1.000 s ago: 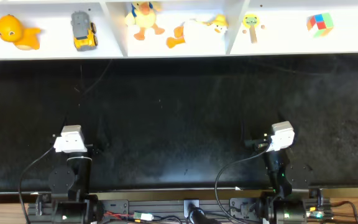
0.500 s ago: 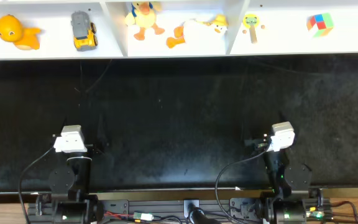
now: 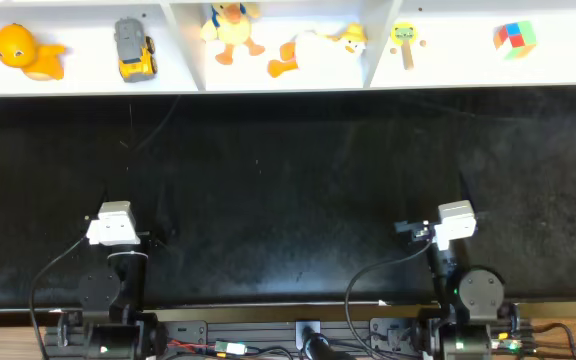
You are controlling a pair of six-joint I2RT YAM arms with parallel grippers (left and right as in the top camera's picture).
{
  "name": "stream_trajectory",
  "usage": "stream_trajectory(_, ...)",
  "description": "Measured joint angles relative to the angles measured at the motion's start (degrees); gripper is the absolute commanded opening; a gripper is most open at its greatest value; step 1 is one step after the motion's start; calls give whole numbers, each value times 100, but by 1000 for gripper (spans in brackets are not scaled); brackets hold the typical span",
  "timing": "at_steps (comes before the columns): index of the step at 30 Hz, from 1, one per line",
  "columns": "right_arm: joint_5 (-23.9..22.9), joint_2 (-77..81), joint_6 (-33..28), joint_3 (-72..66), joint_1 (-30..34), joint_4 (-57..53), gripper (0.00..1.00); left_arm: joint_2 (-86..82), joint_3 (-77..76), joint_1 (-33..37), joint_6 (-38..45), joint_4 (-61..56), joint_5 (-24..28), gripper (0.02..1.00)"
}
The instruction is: Store Toys
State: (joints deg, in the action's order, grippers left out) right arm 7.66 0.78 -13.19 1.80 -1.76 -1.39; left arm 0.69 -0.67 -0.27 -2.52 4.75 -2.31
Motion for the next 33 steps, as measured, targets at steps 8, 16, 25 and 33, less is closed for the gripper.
stream_trajectory(8,0,-4,251,-76,-155,-258,993,0,0,0,0,2,0,998)
stream_trajectory(16,-17,-4,872,-76,17,-271,996,0,0,0,0,2,0,998)
stream_trajectory(25,-22,-4,1003,-76,98,-271,996,0,0,0,0,2,0,998)
stream_trajectory(33,-24,-4,1019,-76,142,-269,996,0,0,0,0,2,0,998)
